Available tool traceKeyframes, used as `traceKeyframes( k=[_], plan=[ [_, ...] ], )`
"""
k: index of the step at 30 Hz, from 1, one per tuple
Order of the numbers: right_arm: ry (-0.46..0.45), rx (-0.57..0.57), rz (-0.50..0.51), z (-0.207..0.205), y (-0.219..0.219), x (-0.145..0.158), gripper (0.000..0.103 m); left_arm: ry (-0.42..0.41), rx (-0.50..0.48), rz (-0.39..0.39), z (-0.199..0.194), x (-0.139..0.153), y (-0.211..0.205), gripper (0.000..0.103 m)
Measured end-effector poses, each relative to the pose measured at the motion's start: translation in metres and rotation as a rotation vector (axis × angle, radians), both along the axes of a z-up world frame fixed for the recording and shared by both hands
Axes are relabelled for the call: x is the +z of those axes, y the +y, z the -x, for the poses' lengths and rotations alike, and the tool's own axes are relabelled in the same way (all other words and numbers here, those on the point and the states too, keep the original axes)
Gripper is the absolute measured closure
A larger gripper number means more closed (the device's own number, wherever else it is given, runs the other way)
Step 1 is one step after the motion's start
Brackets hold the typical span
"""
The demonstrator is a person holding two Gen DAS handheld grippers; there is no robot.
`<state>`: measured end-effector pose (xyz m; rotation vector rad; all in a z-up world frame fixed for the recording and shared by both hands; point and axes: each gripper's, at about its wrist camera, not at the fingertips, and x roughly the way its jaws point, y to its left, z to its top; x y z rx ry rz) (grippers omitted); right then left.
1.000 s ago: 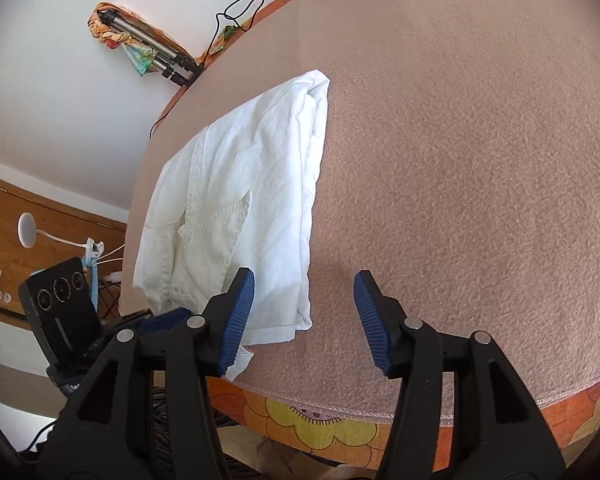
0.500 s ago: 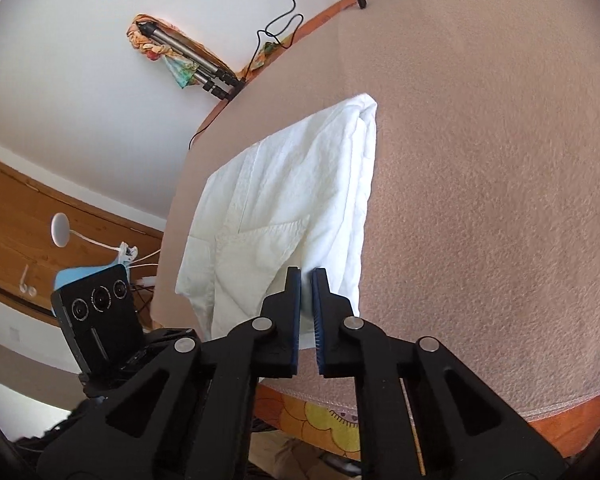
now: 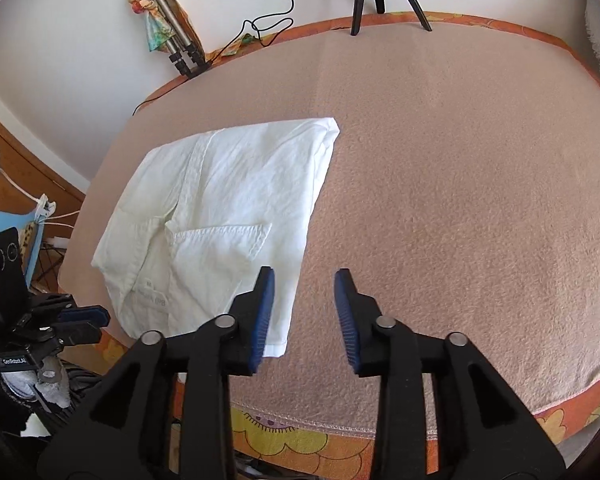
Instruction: Fold small clothes
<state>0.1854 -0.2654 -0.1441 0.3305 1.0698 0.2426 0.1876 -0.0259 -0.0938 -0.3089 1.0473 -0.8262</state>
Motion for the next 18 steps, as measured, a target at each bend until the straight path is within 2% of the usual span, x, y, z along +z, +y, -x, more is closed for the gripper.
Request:
traceKeyframes(
  k=[1, 3, 5, 7, 16, 18],
  plan=[
    [-0.012, -0.011, -0.018, -0.004, -0.004, 0.003, 0.047, -0.007, 0.036, -0.013, -0.001, 0.002, 0.014, 0.081],
    [-0.025, -0.025, -0.072, -0.013, -0.010, 0.006, 0.045, -0.015, 0.106, -0.044, -0.004, 0.005, 0.039, 0.061],
    [-0.034, -0.025, -0.116, -0.024, -0.015, 0.006, 0.035, -0.007, 0.185, -0.045, -0.013, 0.002, 0.061, 0.048],
    [-0.022, -0.004, -0.150, -0.037, -0.020, 0.001, 0.021, 0.041, 0.249, -0.020, -0.021, -0.006, 0.079, 0.048],
    [0.105, -0.056, -0.334, -0.084, -0.042, -0.043, 0.020, 0.285, 0.368, 0.128, -0.043, -0.059, 0.107, 0.048],
    [0.088, -0.048, -0.351, -0.088, -0.043, -0.044, 0.019, 0.321, 0.368, 0.139, -0.046, -0.066, 0.102, 0.048]
  ],
)
